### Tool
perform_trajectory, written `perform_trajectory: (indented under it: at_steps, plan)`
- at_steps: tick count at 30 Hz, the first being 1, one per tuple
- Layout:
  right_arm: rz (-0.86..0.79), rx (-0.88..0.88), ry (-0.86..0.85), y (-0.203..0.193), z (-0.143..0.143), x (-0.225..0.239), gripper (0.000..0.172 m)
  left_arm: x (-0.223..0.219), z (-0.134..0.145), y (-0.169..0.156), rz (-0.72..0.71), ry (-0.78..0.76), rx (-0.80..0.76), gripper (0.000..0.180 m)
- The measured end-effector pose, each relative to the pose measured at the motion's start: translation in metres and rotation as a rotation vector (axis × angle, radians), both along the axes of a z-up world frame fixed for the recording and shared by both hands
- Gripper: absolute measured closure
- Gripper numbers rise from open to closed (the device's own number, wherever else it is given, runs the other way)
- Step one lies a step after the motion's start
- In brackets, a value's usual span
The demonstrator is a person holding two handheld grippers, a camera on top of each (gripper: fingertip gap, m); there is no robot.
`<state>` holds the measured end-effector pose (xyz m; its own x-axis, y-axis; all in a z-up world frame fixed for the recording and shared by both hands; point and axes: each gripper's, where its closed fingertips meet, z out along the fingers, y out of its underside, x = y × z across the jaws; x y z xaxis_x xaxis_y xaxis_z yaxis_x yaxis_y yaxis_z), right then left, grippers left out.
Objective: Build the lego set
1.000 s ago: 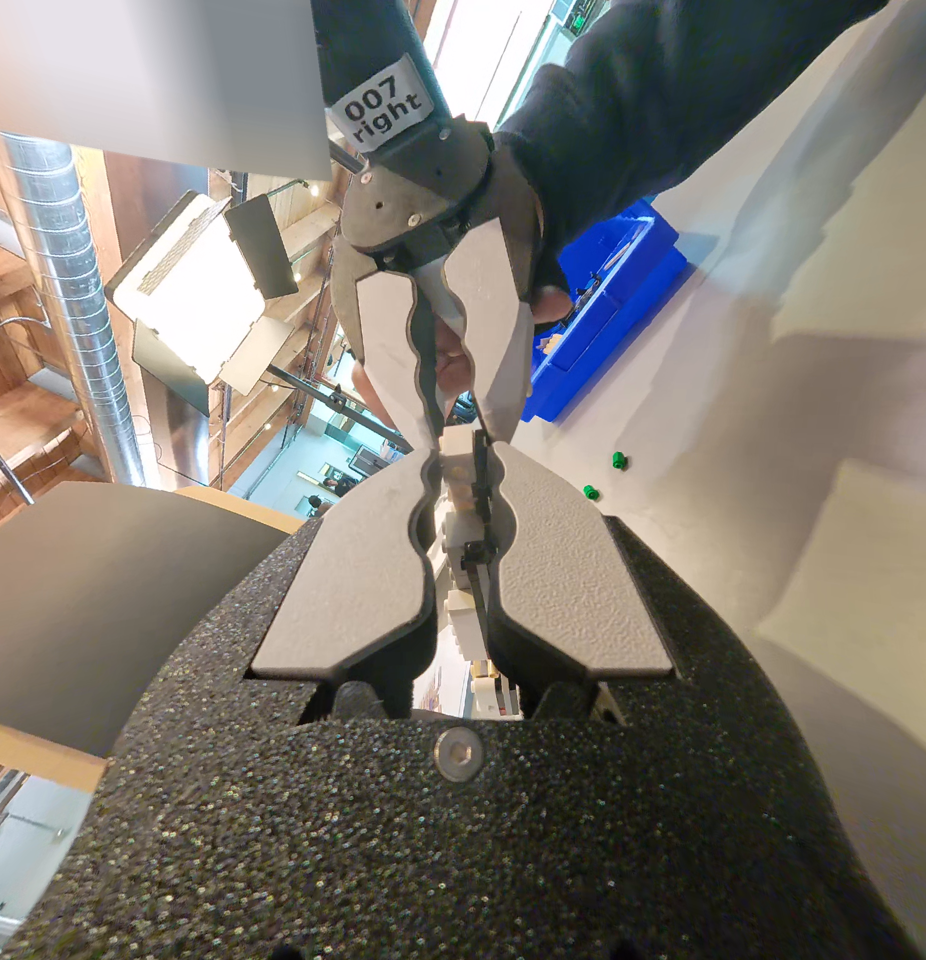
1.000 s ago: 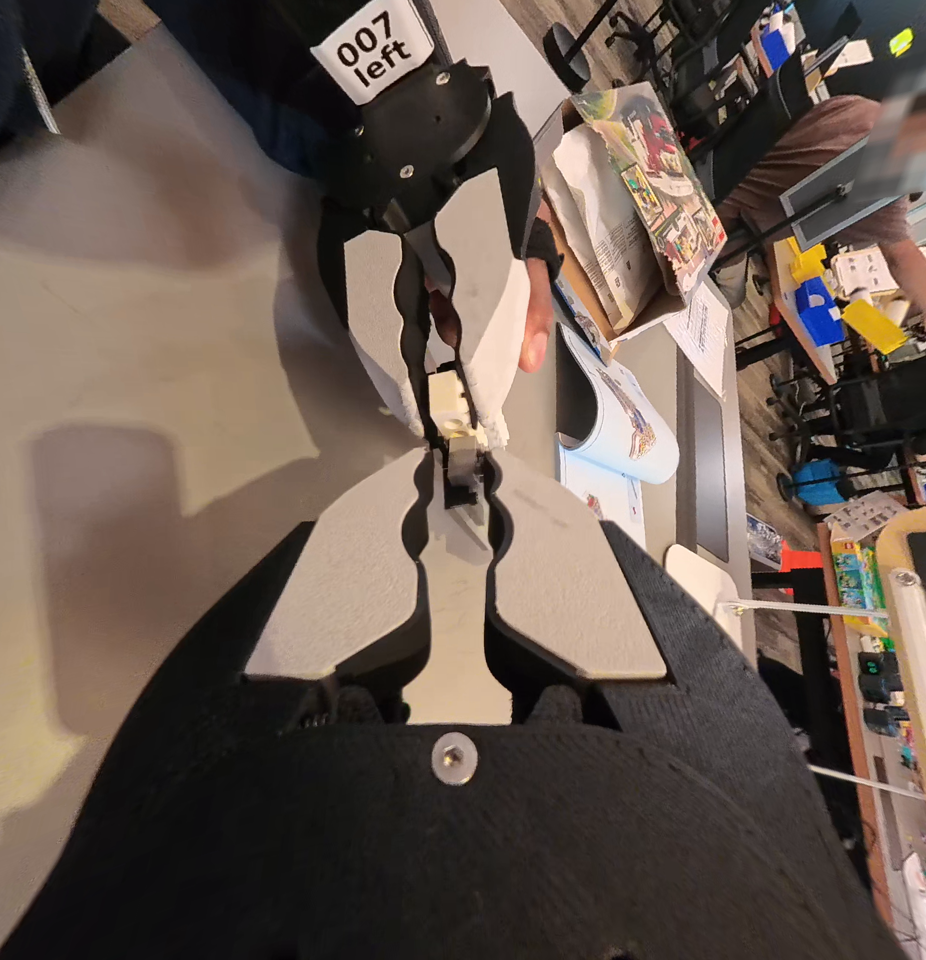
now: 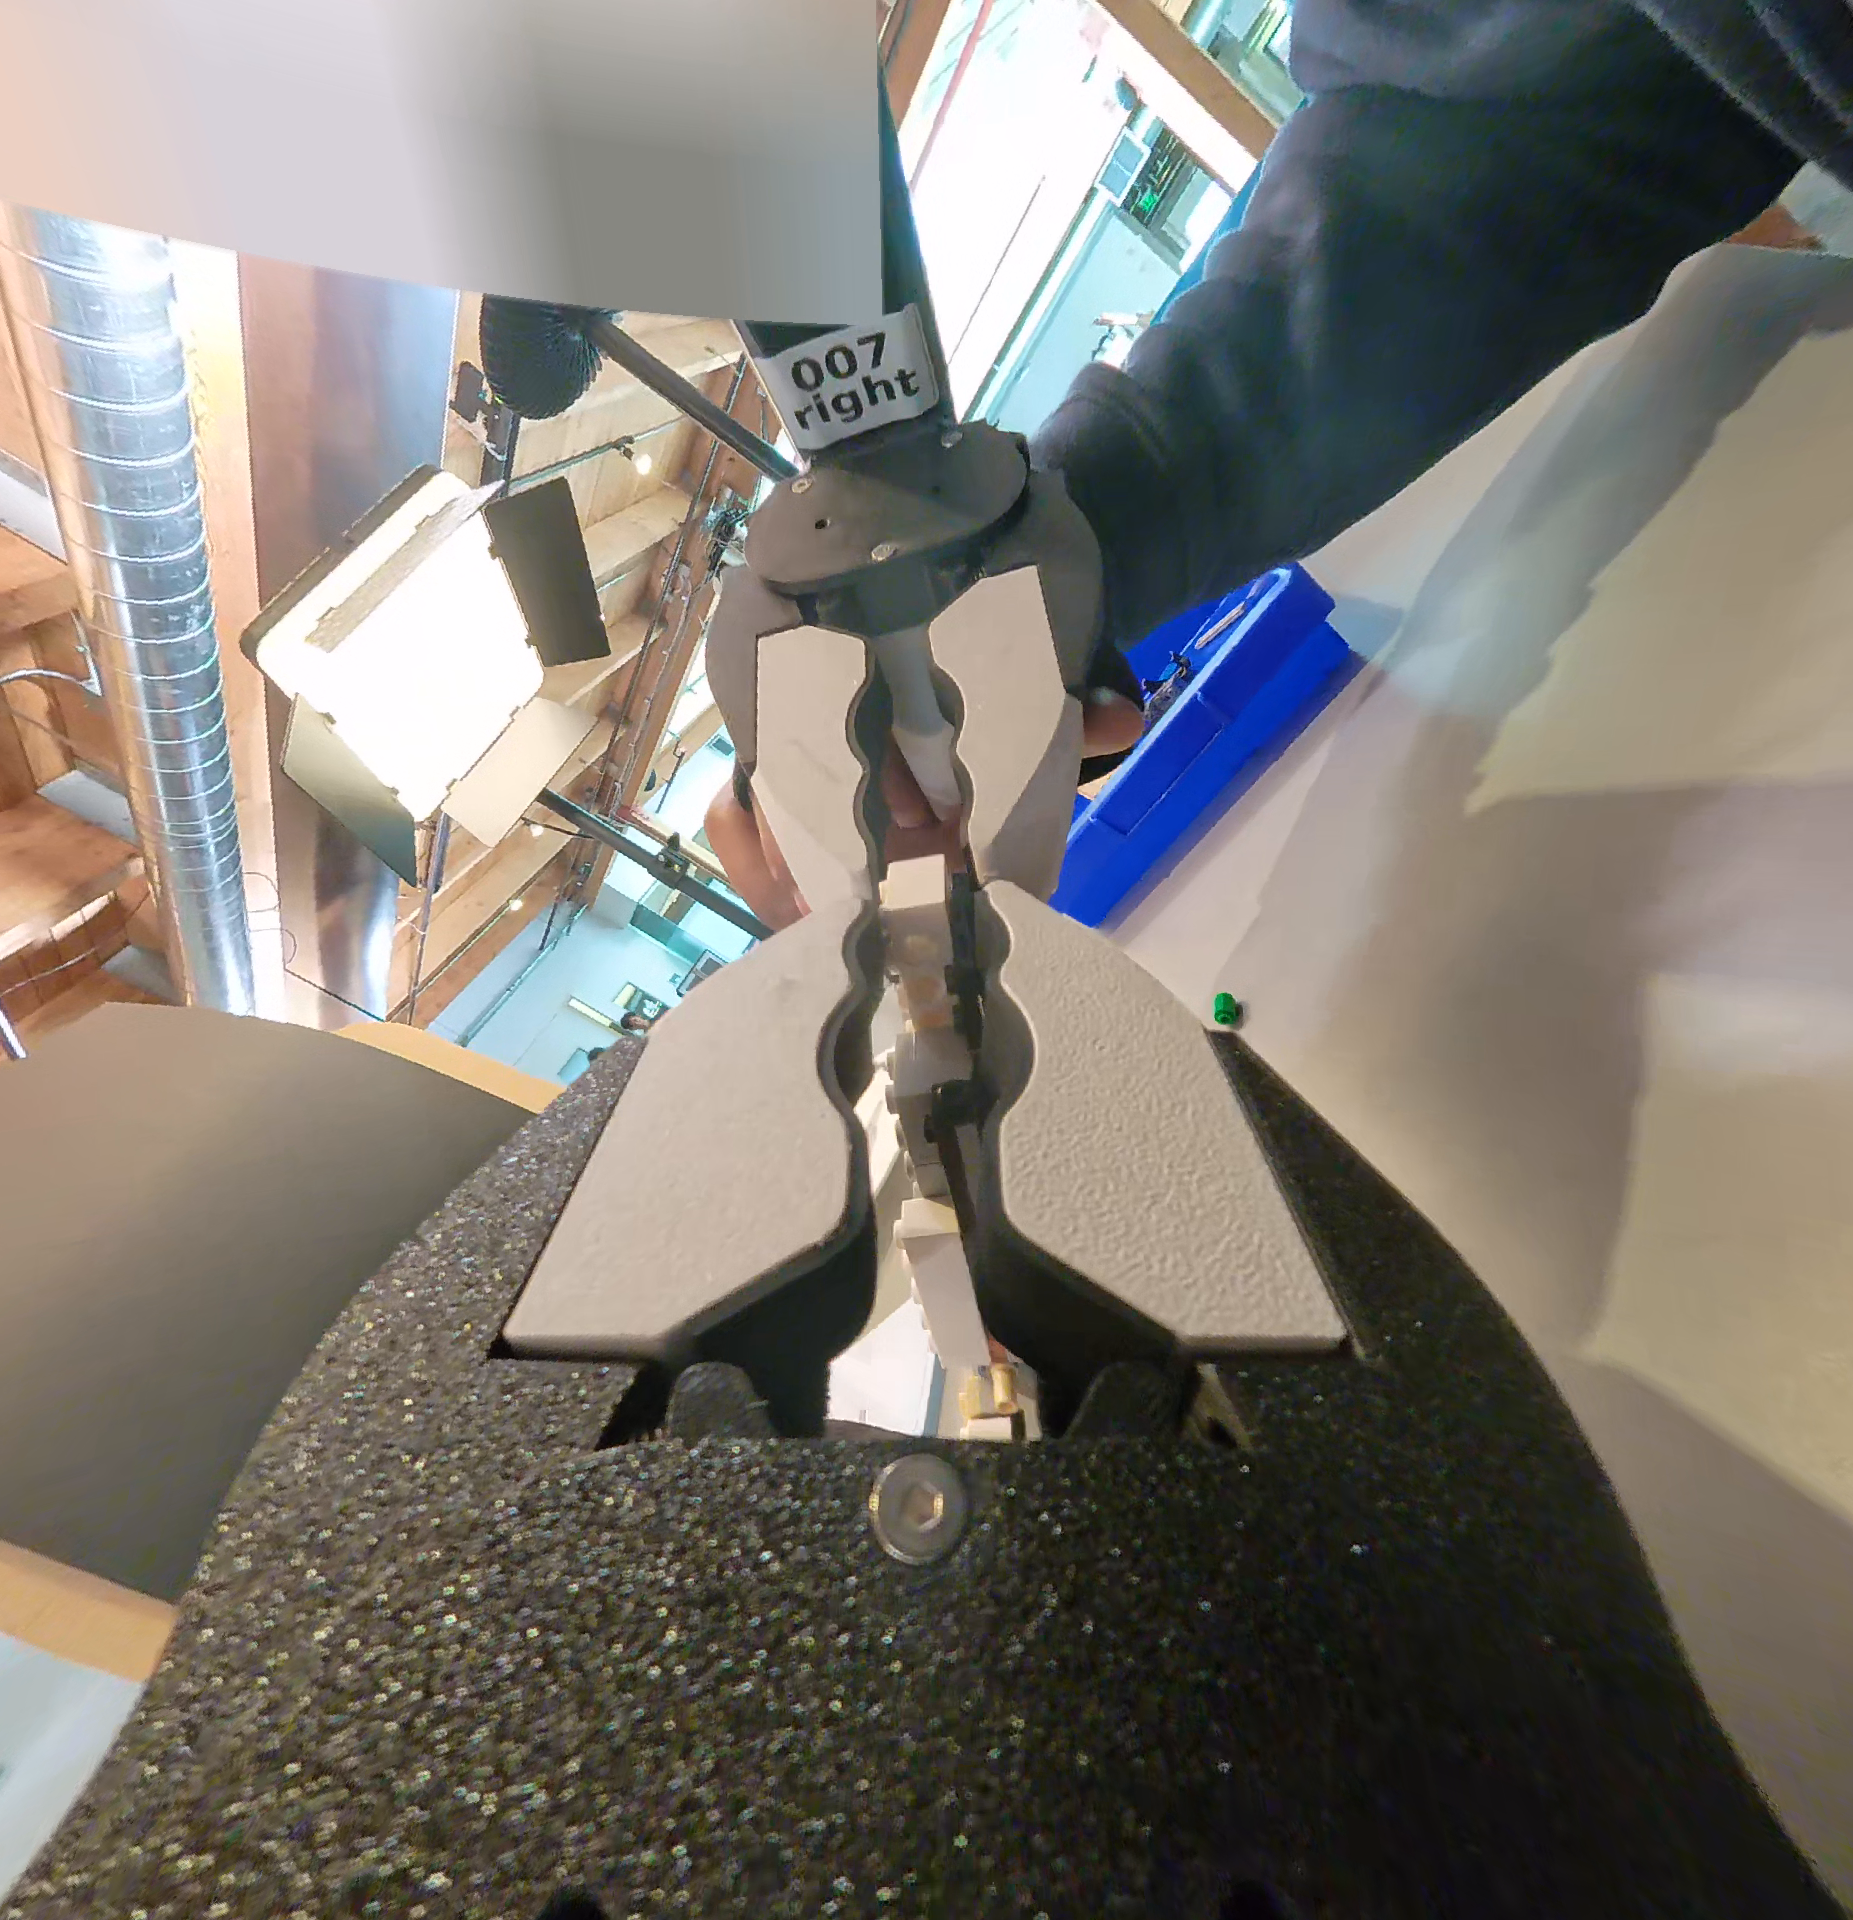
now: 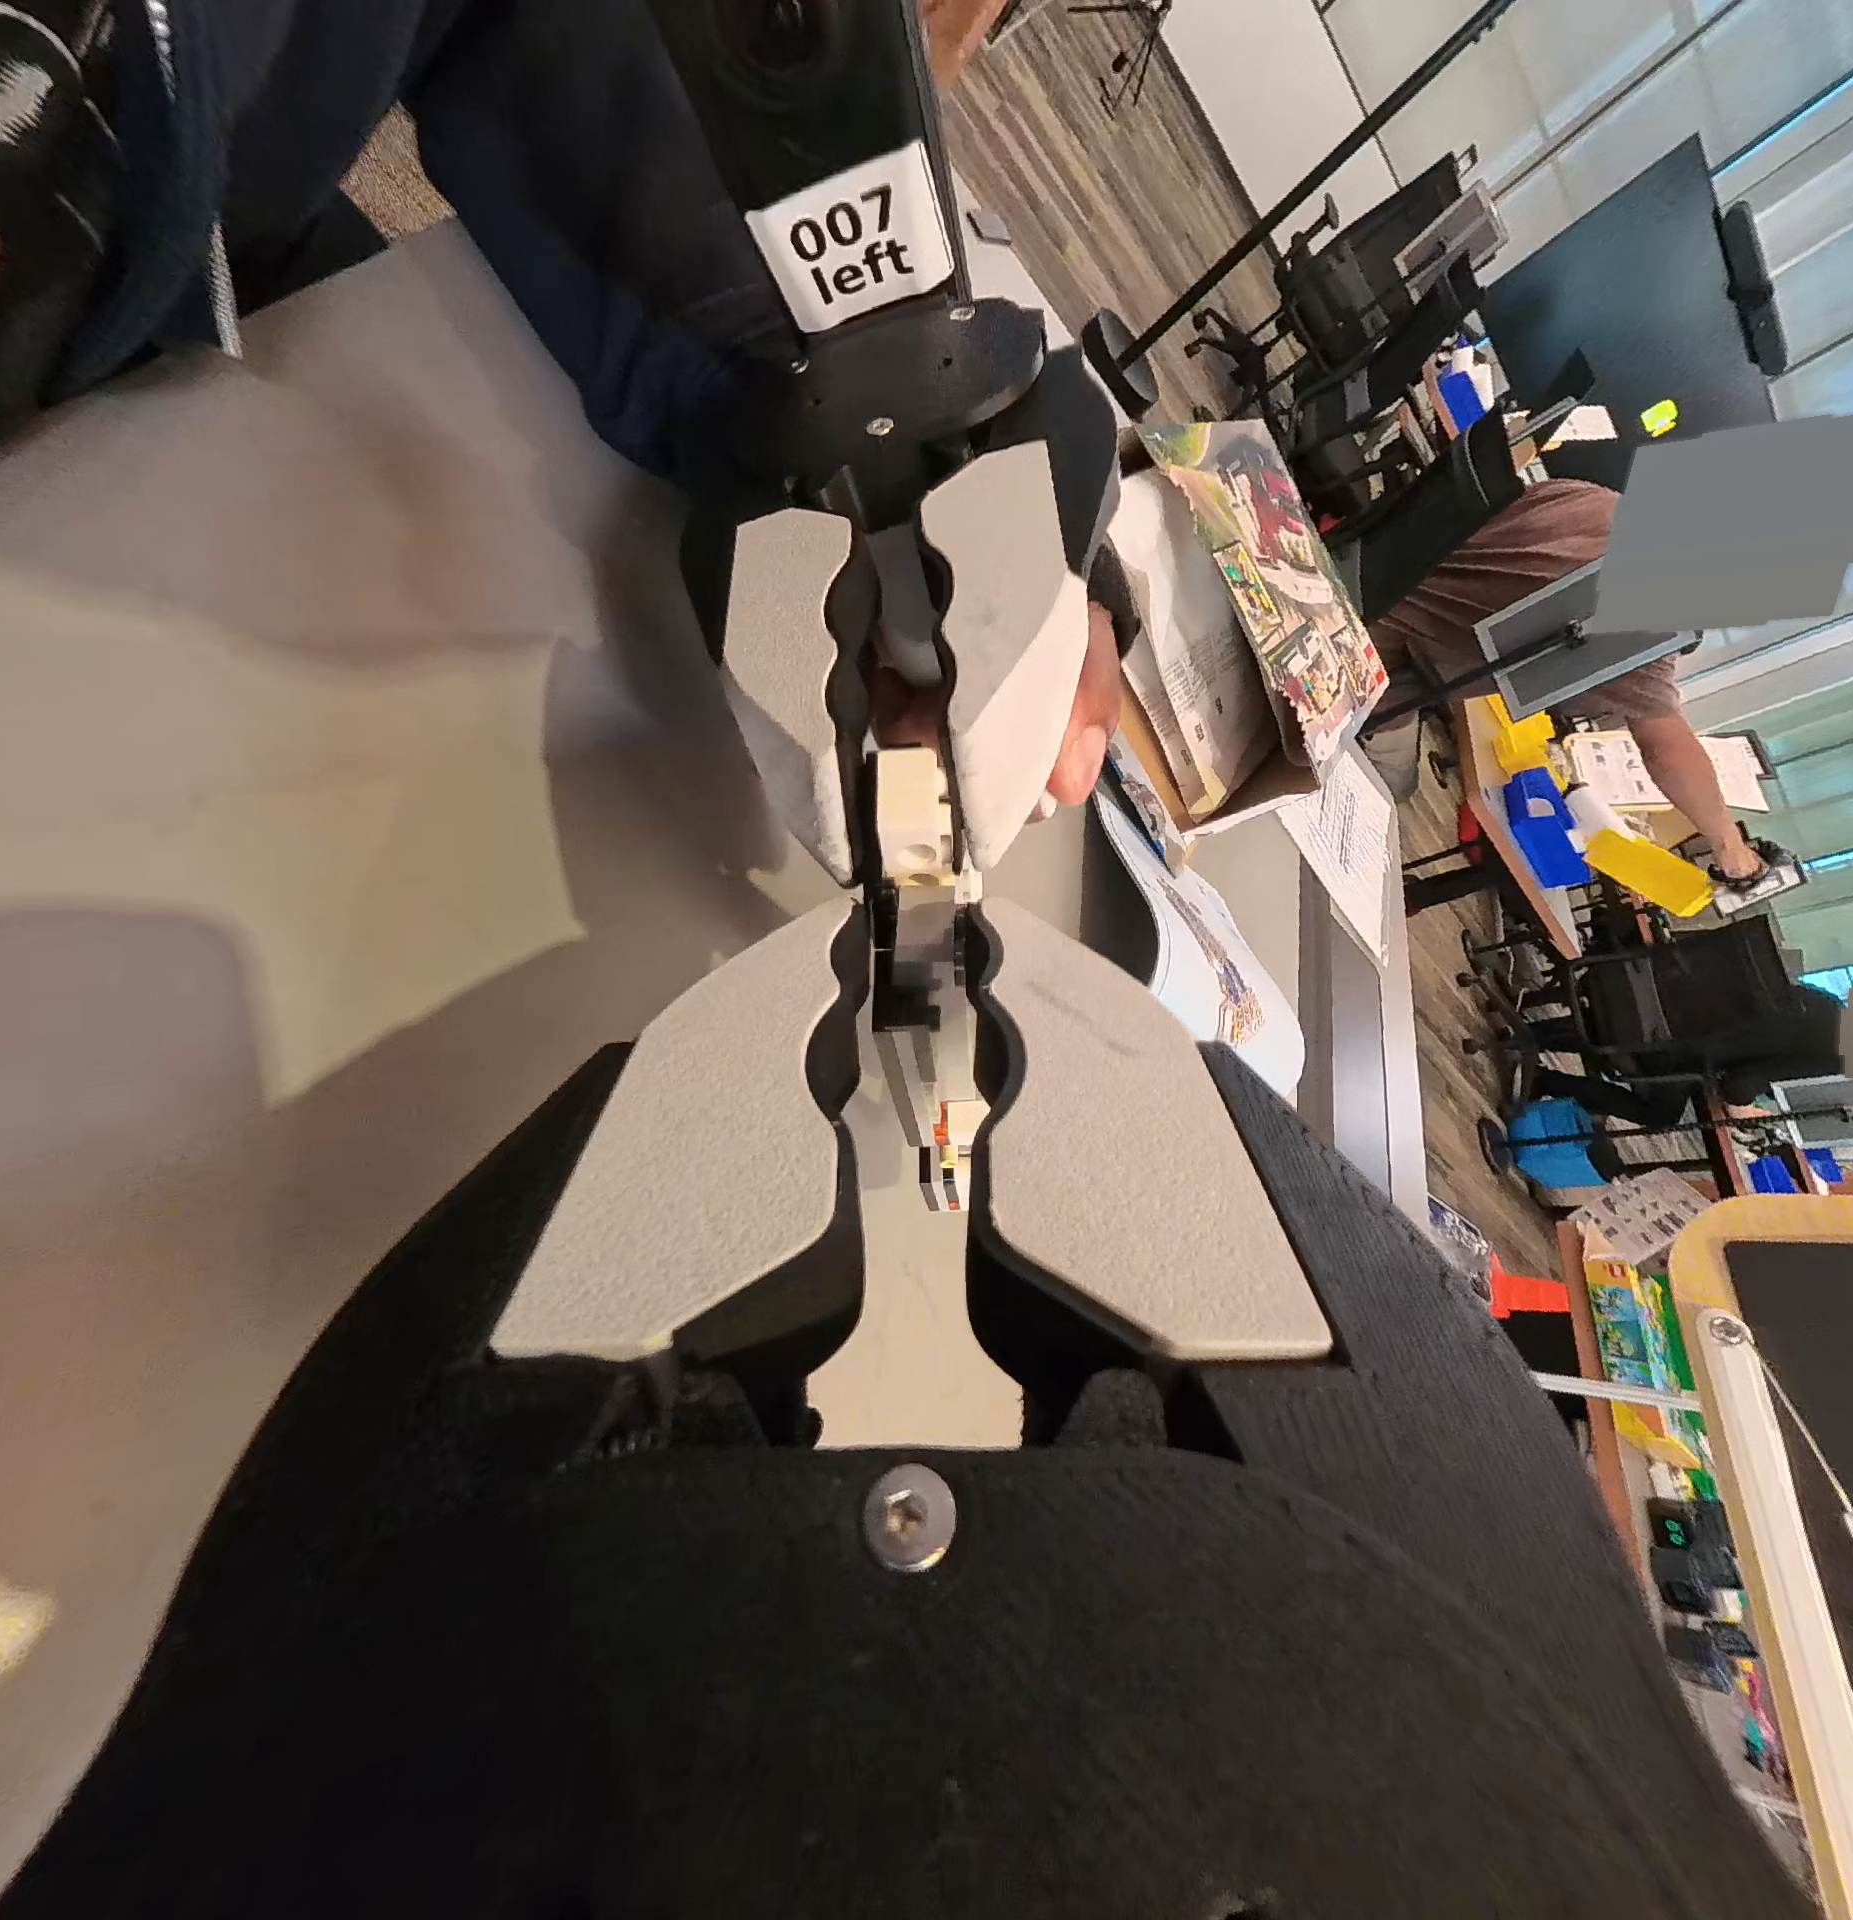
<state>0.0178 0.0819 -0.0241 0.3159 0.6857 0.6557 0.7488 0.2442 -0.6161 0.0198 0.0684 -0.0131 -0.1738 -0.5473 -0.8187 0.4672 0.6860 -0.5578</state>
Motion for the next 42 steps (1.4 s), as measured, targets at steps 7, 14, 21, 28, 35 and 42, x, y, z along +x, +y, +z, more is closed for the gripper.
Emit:
perform_trajectory:
  at_steps: [7,14,21,28,35,42]
  plan:
    - [0.006,-0.015,0.014,-0.002,0.001,-0.001,0.155,-0.001,0.002,0.0,-0.003,-0.007,0.002,0.164]
    - [0.005,-0.008,0.036,-0.003,0.002,-0.001,0.155,-0.002,0.003,0.001,-0.01,-0.004,-0.011,0.164]
    - [-0.006,0.03,0.083,-0.002,0.004,-0.001,0.154,-0.003,0.005,0.003,-0.03,0.013,-0.057,0.165]
    - [-0.013,0.028,0.104,-0.003,0.005,0.0,0.15,-0.004,0.005,0.003,-0.052,0.032,-0.091,0.165]
    - [-0.031,0.067,0.149,-0.006,0.009,0.002,0.15,-0.006,0.007,0.005,-0.068,0.043,-0.132,0.165]
    - [-0.032,0.136,0.161,-0.01,0.009,0.0,0.151,-0.008,0.006,0.004,-0.085,0.052,-0.136,0.165]
